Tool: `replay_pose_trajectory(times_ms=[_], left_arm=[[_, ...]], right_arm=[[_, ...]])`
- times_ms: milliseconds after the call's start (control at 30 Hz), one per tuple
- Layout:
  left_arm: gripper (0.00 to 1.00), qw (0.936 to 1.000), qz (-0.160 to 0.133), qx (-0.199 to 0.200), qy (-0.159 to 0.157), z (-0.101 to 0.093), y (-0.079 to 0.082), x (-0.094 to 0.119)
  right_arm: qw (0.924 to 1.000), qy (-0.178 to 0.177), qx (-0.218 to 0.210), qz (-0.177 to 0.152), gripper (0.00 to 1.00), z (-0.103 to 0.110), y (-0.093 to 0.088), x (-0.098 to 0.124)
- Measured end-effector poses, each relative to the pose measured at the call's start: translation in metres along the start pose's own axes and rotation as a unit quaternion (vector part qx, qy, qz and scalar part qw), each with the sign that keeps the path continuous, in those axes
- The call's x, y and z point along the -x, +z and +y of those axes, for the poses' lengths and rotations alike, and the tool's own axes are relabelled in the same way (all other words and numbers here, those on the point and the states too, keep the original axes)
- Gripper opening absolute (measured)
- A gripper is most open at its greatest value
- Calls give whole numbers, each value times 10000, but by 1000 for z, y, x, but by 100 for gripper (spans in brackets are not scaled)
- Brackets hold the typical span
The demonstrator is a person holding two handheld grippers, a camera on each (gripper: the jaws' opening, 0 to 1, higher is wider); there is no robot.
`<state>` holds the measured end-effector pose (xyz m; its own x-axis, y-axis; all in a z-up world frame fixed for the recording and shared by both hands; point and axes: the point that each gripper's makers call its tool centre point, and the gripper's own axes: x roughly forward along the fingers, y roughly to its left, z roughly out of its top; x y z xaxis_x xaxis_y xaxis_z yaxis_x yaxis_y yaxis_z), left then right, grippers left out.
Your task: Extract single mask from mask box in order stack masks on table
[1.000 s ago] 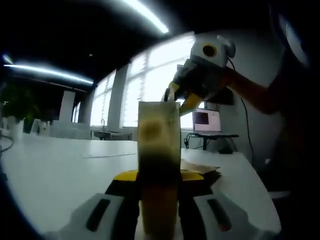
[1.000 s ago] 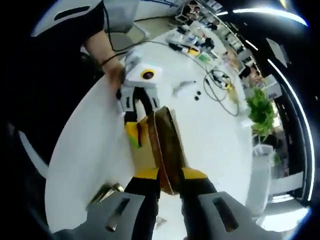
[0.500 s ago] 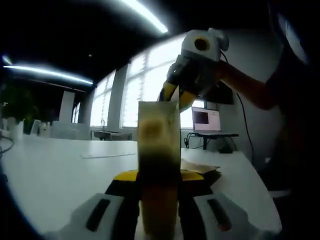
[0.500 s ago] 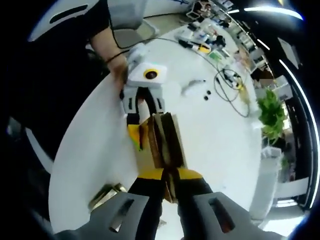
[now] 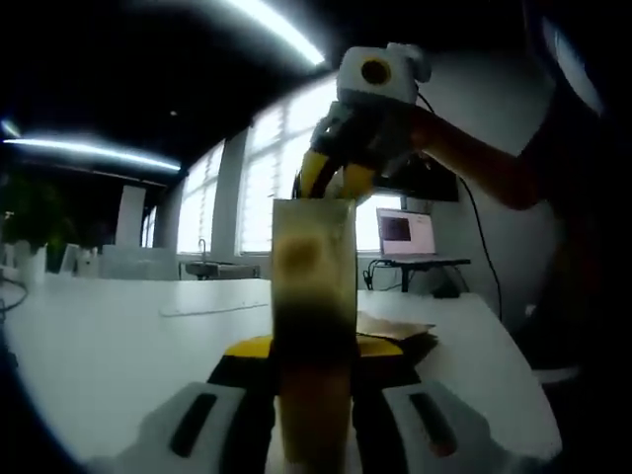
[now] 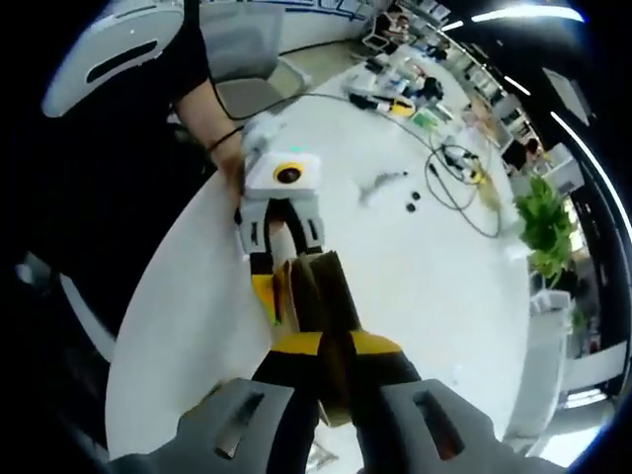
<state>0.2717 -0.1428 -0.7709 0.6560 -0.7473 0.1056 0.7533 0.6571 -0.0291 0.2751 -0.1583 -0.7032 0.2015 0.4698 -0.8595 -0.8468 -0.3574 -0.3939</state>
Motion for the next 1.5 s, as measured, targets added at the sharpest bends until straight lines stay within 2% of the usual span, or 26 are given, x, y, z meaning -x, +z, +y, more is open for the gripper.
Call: replay_pose_trajectory(times_ms=[167, 367, 533, 700, 767, 900, 1233, 1333, 1467, 1500], left_arm=[[31, 10000, 16, -39, -22, -1, 0, -1], [31, 10000, 28, -67, -41, -2, -1, -1], [31, 10000, 32, -81, -47, -1, -1, -1], [31, 9999, 37, -94, -63, -2, -1, -1], [31, 9999, 38, -94, -69, -2, -1, -2], [31, 9999, 45, -98, -62, -1, -1, -3], [31, 9999, 61, -116, -52, -3, 0, -5], [31, 9999, 65, -119, -49, -3, 0, -6], [31, 9999, 71, -125, -52, -4, 0, -6], [31, 9999, 73, -123, -53, -4, 0, -6]], right_arm=[[9997, 219, -48, 74, 7, 6, -2, -5], [9994, 326, -146, 24, 5, 6, -2, -11], [9992, 337, -191, -55, 1, 8, -1, -15], [9993, 175, -292, -148, 0, 10, -1, -15], [9986, 120, -488, -177, 0, 9, -1, -13], [9977, 25, -609, -294, 0, 9, -3, -7], [9961, -296, -556, -617, 0, 8, -5, 4], [9917, -402, -912, -812, 0, 7, -5, 7], [9911, -590, -748, -934, 0, 8, -5, 13], [9892, -628, -849, -1020, 0, 7, -4, 15]])
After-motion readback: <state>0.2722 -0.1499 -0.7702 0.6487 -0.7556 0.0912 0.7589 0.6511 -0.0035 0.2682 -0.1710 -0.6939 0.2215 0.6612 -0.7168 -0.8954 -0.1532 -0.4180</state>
